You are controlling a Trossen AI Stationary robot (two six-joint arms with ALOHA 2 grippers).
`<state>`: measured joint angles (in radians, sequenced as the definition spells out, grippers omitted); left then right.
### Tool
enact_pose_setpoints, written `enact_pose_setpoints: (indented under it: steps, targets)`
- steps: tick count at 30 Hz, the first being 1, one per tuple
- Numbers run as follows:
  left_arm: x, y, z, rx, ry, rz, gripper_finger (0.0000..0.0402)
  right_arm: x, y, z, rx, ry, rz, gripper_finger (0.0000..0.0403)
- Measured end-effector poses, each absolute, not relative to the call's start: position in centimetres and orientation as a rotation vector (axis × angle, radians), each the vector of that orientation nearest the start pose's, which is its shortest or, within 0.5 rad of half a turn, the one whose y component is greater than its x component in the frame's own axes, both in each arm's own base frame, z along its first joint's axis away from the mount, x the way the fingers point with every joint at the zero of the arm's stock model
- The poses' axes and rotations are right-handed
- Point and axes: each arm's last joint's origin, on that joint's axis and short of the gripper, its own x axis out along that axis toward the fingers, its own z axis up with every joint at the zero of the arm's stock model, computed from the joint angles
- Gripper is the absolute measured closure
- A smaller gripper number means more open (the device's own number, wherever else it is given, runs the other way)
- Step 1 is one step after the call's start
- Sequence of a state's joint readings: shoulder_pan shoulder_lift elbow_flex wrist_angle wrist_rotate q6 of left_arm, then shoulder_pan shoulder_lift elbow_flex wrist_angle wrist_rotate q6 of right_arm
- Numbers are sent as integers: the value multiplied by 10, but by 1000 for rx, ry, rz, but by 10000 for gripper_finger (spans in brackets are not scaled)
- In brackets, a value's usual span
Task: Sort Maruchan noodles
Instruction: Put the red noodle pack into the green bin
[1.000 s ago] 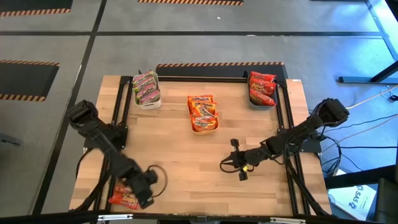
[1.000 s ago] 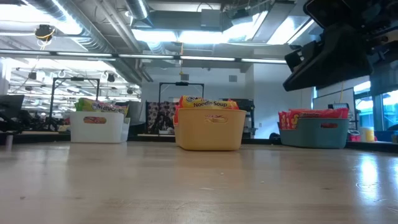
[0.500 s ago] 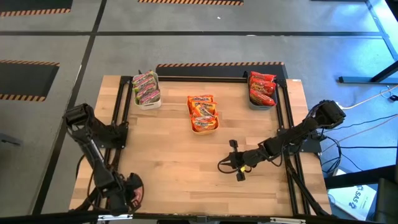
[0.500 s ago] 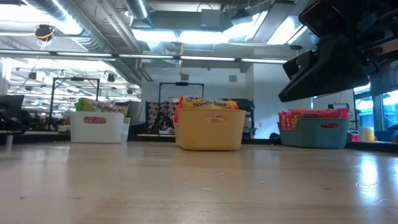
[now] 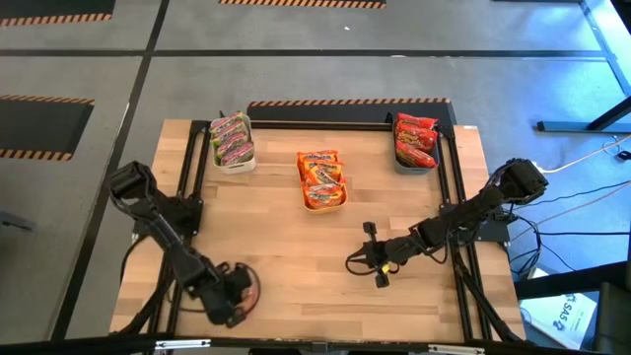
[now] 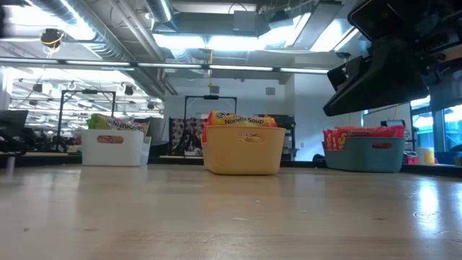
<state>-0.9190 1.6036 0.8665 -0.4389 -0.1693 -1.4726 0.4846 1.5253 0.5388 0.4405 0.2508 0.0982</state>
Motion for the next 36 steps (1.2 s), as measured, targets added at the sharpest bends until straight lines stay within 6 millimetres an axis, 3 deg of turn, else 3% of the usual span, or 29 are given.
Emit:
enact_pose_setpoints:
  steps: [10,16,20,24,30,36]
  targets:
    - [238,-190,149,-324,970,118,400,247,122,146,-103,525,202,384]
    - [278,-172,139,-209,834,40,400,247,122,146,-102,525,203,384]
    - [294,-159,145,-151,753,26,400,247,122,146,-102,523,203,384]
    - [295,-161,169,-137,707,12,400,247,122,146,-101,522,203,384]
    - [276,-162,189,-63,693,127,400,248,122,148,-92,499,204,384]
    - [262,-153,178,-18,783,315,400,261,129,139,-78,407,235,384]
